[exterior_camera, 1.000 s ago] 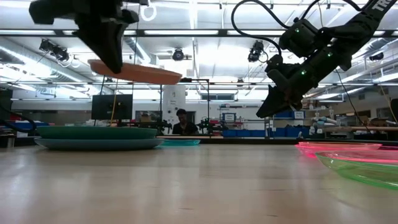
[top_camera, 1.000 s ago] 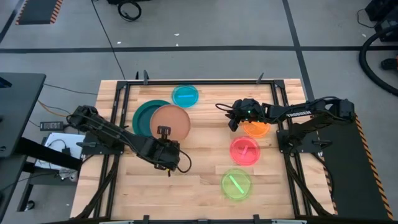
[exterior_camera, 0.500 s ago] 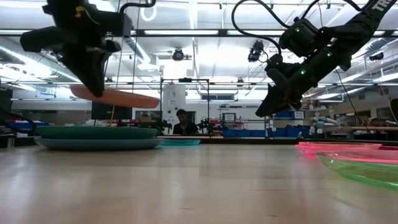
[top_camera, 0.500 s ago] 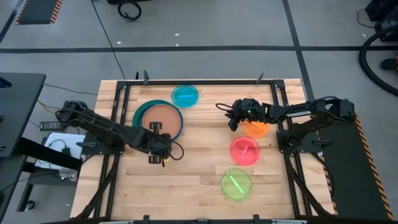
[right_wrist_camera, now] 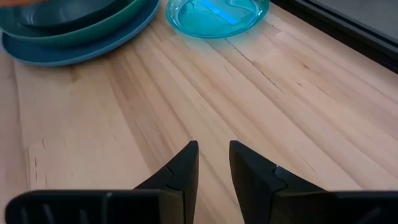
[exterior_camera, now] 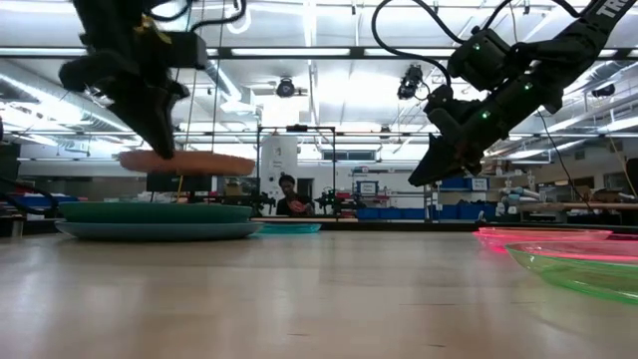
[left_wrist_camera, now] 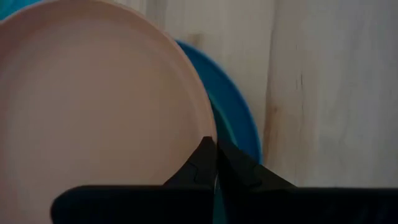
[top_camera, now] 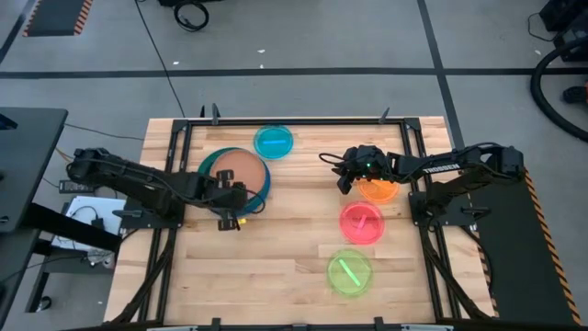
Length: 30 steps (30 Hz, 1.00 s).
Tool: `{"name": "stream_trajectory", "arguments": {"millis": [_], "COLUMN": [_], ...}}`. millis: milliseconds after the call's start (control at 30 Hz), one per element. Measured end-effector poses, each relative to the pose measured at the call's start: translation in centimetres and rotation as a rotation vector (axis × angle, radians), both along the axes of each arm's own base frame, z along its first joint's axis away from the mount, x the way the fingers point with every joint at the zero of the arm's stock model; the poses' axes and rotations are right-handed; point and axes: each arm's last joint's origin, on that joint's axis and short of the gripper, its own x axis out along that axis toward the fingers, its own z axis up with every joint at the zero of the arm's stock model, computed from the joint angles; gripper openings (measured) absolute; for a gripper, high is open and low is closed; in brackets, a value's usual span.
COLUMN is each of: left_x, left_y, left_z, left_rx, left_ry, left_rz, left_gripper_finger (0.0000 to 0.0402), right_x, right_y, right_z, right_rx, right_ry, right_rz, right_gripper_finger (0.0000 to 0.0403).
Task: Stack plastic plates
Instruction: Stack the brown plate on top of the dark blue plate, then stack the light blue plate on top of the brown plate
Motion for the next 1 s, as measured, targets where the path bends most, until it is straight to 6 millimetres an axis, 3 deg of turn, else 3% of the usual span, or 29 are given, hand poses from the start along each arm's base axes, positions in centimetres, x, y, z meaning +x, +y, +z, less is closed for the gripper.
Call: {"name": "stream_trajectory", "arguments": {"millis": [233, 467, 733, 1000], "left_x": [-1.2, -1.9, -1.9, -0.8], "left_y": [2.1, 3.6, 3.8, 3.8], "left_z": [-2.9, -4.2, -4.0, -1.5], "left_rx": [-0.056, -0.138, -0.139, -0.116], "left_ry": [0.096, 0.114, 0.108, 0.058], "left_rz": [0.069, 0.166, 0.182, 0.197], "left_gripper_finger": [0.0013, 0.0017, 0.0090, 0.0143], "right_x": [0.0, 0.0, 0.0, 0.0], "right_y": [0.0, 0.0, 0.0, 0.0], "right_z": [0.0, 0.0, 0.0, 0.0], "right_rx": [0.001, -0.002, -0.002, 0.000], "right_ry": [0.001, 0.003, 0.003, 0.002], "right_rz": [0.002, 0.004, 0.004, 0.003], "right_gripper_finger": [0.0100, 0.0100, 0.0100, 0.0100]}}
